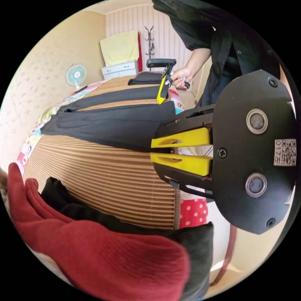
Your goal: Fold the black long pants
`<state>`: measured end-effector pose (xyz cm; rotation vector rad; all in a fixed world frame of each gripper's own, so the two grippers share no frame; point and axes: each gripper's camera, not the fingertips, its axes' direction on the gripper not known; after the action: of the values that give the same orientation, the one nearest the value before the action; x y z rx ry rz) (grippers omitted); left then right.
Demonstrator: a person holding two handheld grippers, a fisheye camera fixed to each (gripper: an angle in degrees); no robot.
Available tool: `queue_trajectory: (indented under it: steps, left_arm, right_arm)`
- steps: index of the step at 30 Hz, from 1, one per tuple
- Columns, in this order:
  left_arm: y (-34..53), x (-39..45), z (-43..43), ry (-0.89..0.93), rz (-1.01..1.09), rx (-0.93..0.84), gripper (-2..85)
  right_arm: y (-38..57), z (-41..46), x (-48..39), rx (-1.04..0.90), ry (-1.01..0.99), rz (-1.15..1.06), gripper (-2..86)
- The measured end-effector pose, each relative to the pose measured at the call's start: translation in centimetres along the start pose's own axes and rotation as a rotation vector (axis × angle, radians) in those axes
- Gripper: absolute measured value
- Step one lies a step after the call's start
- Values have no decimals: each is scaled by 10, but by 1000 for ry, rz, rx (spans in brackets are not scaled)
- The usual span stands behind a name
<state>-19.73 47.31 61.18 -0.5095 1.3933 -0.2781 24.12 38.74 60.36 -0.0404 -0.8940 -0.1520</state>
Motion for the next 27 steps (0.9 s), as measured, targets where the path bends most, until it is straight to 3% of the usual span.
queue_trajectory:
  steps: [3,6,8,11,14,19,23,25,27]
  left_arm:
    - [6,34,-20,-198,110,25,62]
    - [-2,57,-12,-100,201,21,64]
    - [-10,69,4,5,223,17,71]
    - [-24,98,45,179,257,-5,85]
    - [-34,137,87,287,307,-30,87]
    - [-62,218,136,446,425,-155,101]
    - [-81,267,157,426,486,-287,125]
    - [-95,282,164,482,461,-363,164]
    - [-101,292,167,420,479,-427,179]
  right_arm:
    - [15,-84,42,109,178,98,107]
    - [40,-143,101,184,375,226,115]
    - [57,-155,136,160,397,310,117]
    - [86,-153,169,69,311,361,113]
    - [111,-170,165,109,262,343,82]
    - [144,-229,142,314,84,335,38]
    - [143,-268,92,343,-29,153,29]
    - [134,-274,67,296,-8,47,28]
    - [121,-275,39,226,49,-55,26]
